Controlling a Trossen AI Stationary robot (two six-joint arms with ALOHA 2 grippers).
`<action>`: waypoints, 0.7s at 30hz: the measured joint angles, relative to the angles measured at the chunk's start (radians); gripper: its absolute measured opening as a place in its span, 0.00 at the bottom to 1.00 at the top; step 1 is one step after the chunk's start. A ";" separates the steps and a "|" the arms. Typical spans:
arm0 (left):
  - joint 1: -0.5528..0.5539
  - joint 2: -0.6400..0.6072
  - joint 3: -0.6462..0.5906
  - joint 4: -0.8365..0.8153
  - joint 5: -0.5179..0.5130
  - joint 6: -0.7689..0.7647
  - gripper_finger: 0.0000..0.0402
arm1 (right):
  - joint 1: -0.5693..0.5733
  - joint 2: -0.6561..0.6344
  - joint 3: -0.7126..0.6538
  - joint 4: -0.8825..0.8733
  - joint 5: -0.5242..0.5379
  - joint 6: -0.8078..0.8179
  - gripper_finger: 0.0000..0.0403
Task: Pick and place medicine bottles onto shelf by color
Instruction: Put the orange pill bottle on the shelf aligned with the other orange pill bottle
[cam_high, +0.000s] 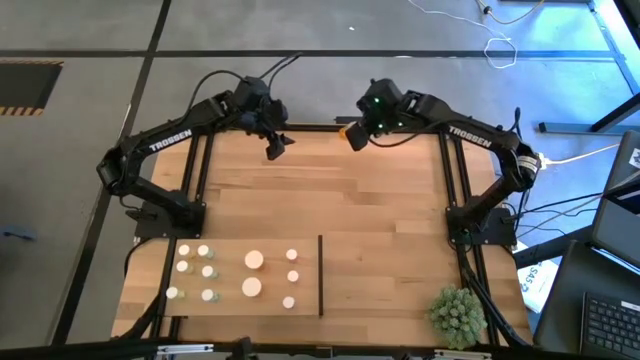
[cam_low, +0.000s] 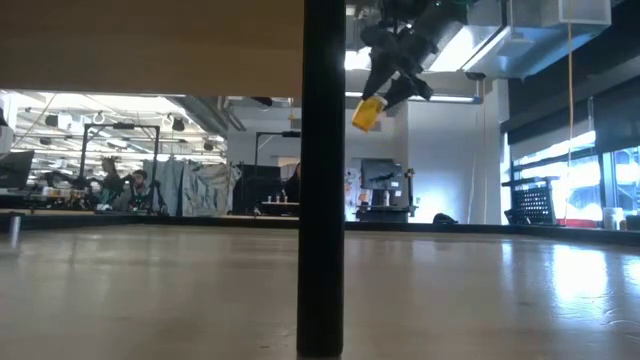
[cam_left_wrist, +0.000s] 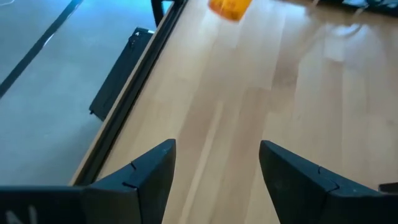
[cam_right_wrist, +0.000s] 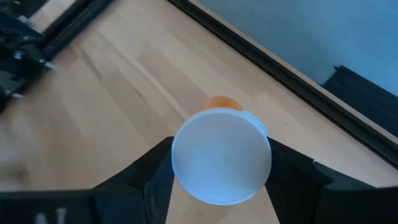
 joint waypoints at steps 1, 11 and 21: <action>-0.007 0.000 0.000 0.007 0.000 -0.010 0.56 | 0.006 0.000 0.000 0.009 -0.007 0.000 0.52; -0.094 0.000 0.000 0.177 0.001 -0.022 0.56 | 0.045 0.000 0.000 0.123 -0.085 -0.104 0.52; -0.123 0.049 0.001 0.350 0.020 -0.051 0.56 | 0.098 -0.001 0.000 0.222 -0.087 -0.219 0.52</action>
